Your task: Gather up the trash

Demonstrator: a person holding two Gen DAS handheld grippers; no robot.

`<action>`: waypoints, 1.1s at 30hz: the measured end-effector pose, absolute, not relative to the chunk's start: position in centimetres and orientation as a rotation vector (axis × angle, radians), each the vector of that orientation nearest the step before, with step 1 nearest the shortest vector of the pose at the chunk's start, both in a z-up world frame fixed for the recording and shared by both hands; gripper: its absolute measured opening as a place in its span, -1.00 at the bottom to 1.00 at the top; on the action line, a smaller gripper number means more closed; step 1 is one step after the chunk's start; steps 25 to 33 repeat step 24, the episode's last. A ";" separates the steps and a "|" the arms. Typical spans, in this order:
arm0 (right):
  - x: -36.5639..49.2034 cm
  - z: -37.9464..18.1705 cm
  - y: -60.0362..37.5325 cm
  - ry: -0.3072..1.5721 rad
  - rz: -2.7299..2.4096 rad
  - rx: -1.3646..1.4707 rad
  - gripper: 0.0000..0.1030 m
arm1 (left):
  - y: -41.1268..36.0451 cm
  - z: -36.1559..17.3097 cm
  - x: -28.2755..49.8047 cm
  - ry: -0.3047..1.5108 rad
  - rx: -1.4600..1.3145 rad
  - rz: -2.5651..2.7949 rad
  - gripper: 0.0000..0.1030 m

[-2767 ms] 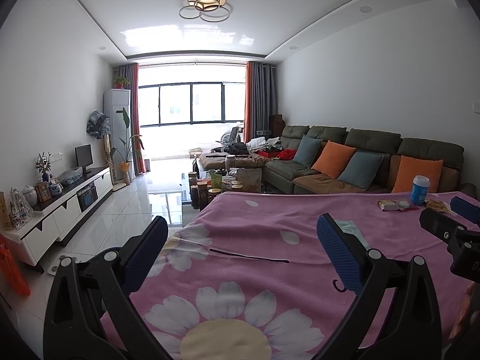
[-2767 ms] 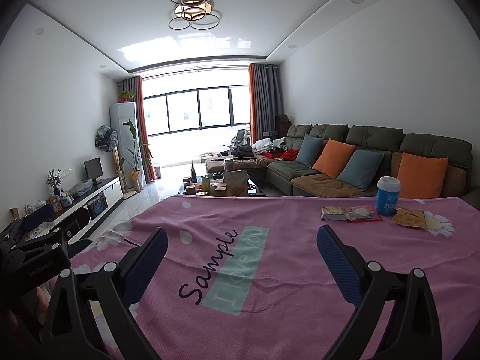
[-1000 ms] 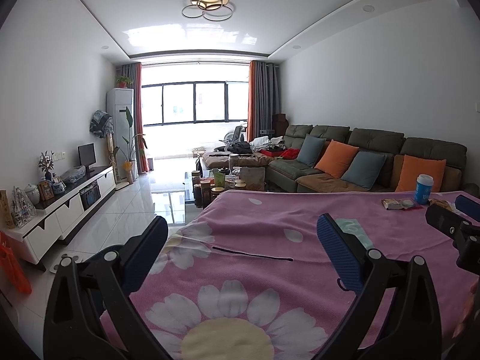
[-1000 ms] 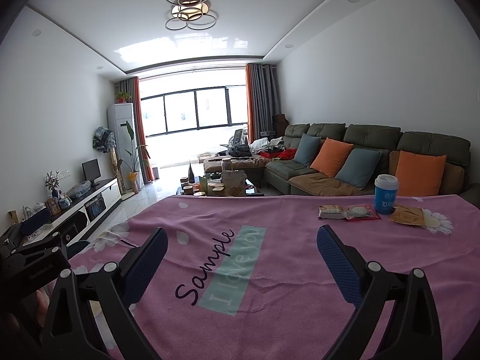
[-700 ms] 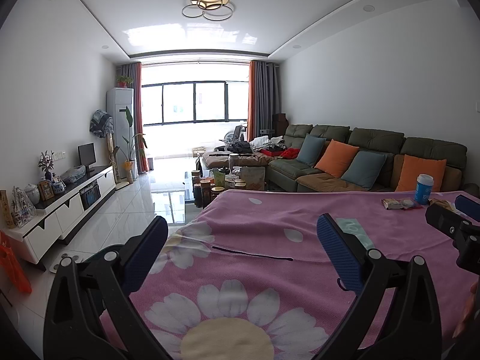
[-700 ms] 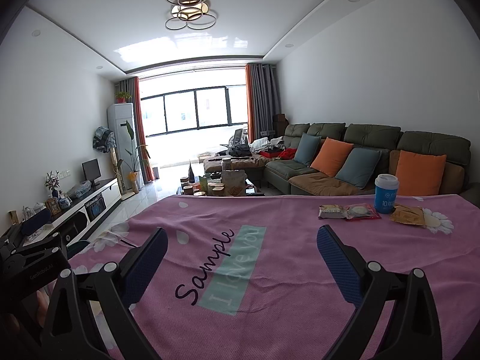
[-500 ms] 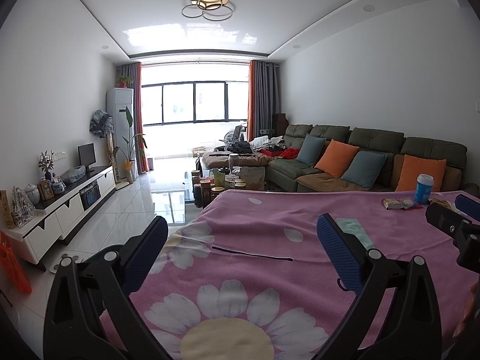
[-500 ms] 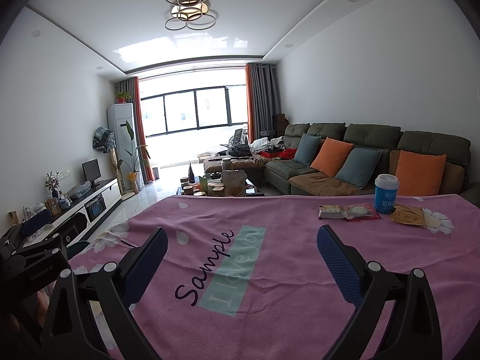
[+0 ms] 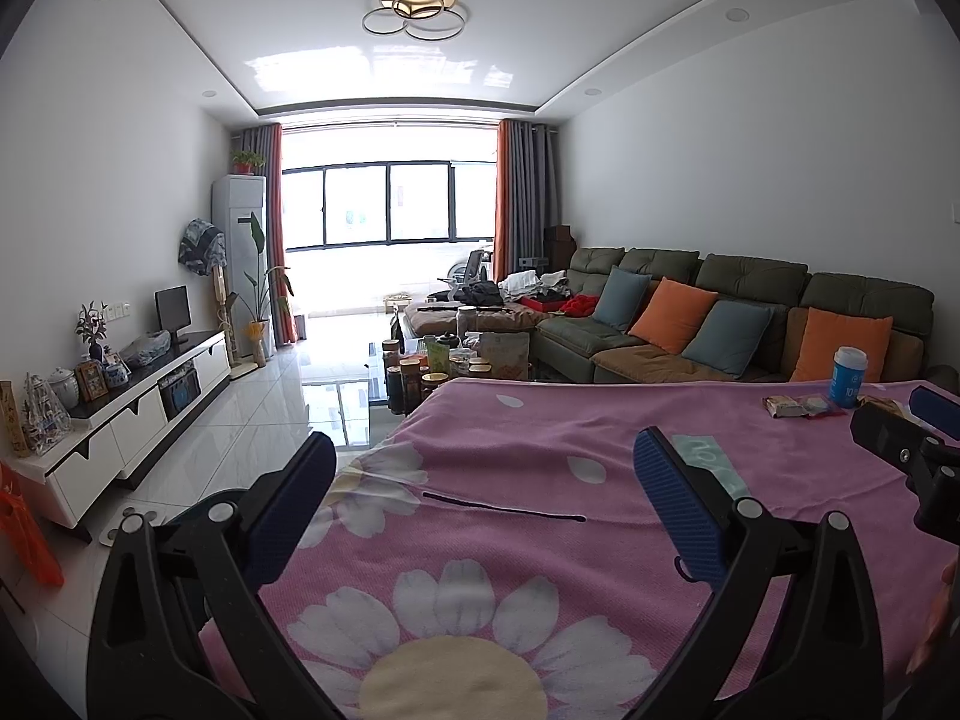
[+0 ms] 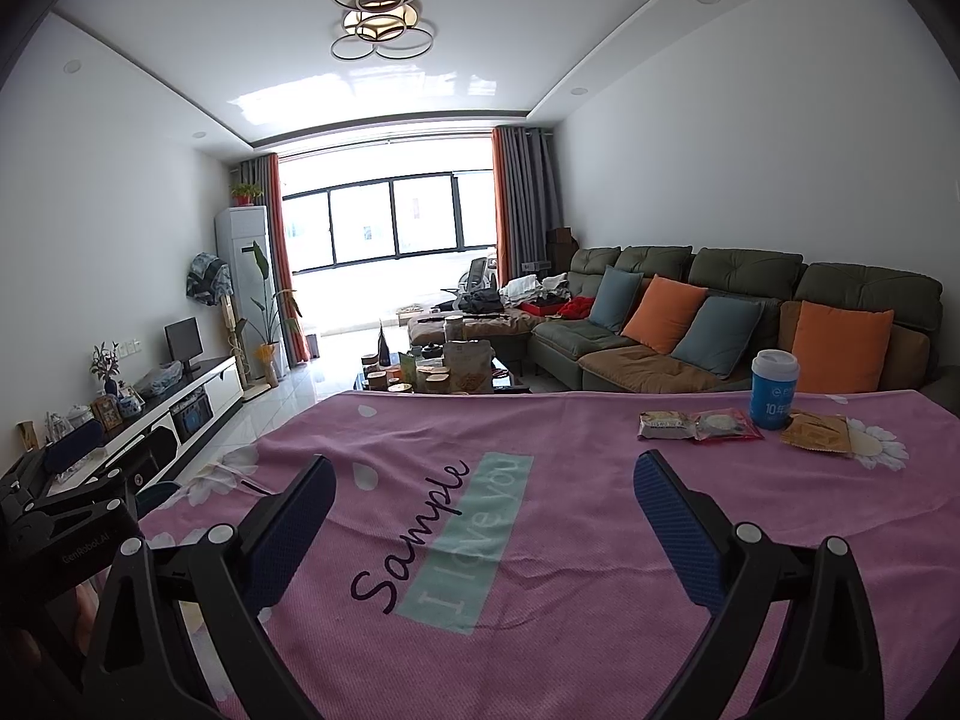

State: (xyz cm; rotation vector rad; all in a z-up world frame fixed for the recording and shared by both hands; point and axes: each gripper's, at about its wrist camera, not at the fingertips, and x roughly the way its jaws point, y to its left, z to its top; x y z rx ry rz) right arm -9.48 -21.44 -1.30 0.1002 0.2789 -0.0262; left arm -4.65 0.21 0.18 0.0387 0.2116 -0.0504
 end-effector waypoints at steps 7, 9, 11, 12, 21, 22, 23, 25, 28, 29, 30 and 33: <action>-9.5 -1.3 -21.5 0.282 -0.027 0.104 0.87 | 0.3 -0.1 -4.4 0.228 0.030 -0.060 0.90; -9.4 -1.3 -21.5 0.283 -0.028 0.107 0.87 | 0.3 -0.1 -4.4 0.229 0.031 -0.061 0.90; -9.2 -1.4 -21.5 0.285 -0.029 0.109 0.87 | 0.2 -0.1 -4.2 0.229 0.036 -0.067 0.90; -9.2 -1.4 -21.5 0.287 -0.029 0.110 0.87 | 0.1 0.0 -4.0 0.232 0.035 -0.074 0.90; -8.7 -1.8 -22.8 0.334 -0.032 0.121 0.87 | -0.6 -0.7 -1.8 0.364 0.045 -0.113 0.90; -8.4 -2.0 -23.4 0.357 -0.034 0.130 0.87 | -0.5 -0.9 -1.0 0.396 0.040 -0.115 0.90; -8.2 -2.2 -24.1 0.377 -0.040 0.138 0.87 | -0.5 -1.1 -0.1 0.435 0.038 -0.120 0.90; -7.8 -2.4 -24.9 0.400 -0.047 0.144 0.87 | -0.4 -1.3 1.1 0.473 0.034 -0.125 0.90; -7.8 -2.4 -24.9 0.400 -0.047 0.144 0.87 | -0.4 -1.3 1.1 0.473 0.034 -0.125 0.90; -7.8 -2.4 -24.9 0.400 -0.047 0.144 0.87 | -0.4 -1.3 1.1 0.473 0.034 -0.125 0.90; -7.8 -2.4 -24.9 0.400 -0.047 0.144 0.87 | -0.4 -1.3 1.1 0.473 0.034 -0.125 0.90; -7.8 -2.4 -24.9 0.400 -0.047 0.144 0.87 | -0.4 -1.3 1.1 0.473 0.034 -0.125 0.90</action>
